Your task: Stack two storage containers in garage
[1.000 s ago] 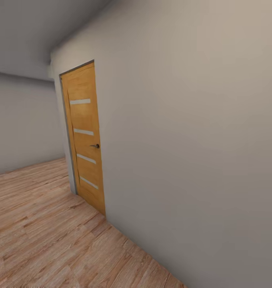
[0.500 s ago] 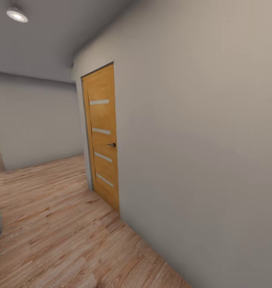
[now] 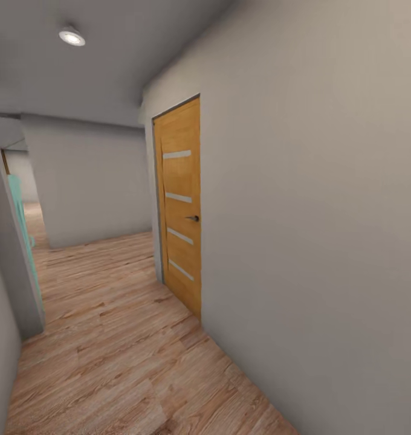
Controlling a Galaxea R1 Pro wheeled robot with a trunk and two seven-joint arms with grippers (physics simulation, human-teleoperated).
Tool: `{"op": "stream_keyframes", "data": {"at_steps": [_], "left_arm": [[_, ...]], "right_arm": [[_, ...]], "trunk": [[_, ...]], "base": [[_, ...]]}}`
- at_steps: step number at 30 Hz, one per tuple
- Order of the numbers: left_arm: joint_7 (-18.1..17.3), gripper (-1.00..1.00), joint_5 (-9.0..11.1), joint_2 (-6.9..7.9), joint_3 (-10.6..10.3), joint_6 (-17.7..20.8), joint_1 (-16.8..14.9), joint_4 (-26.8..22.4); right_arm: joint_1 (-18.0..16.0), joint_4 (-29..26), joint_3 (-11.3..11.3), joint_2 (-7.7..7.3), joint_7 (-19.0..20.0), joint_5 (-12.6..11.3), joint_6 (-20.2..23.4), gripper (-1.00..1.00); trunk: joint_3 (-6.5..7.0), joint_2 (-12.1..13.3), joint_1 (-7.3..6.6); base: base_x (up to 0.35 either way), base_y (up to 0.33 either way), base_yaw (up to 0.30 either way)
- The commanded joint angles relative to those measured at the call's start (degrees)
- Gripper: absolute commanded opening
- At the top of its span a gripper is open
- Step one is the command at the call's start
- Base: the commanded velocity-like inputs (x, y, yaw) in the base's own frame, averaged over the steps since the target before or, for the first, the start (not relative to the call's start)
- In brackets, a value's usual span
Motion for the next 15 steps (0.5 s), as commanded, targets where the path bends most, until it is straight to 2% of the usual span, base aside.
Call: {"op": "stream_keyframes", "data": {"at_steps": [1, 15], "left_arm": [[0.2, 1.00, 0.4, -0.01, -0.5, -0.1, 0.0, 0.0], [0.2, 1.00, 0.4, -0.07, -0.5, -0.1, 0.0, 0.0]], "right_arm": [[-0.1, 0.2, 0.2, -0.05, -0.1, 0.4, -0.3, 1.00], [-0.1, 0.2, 0.1, -0.36, -0.1, 0.4, -0.2, 1.00]], "trunk": [[-0.09, -0.1, 0.01], [-0.09, -0.1, 0.01]], "base": [[0.000, 0.000, 0.271], [0.000, 0.000, 0.272]]}}
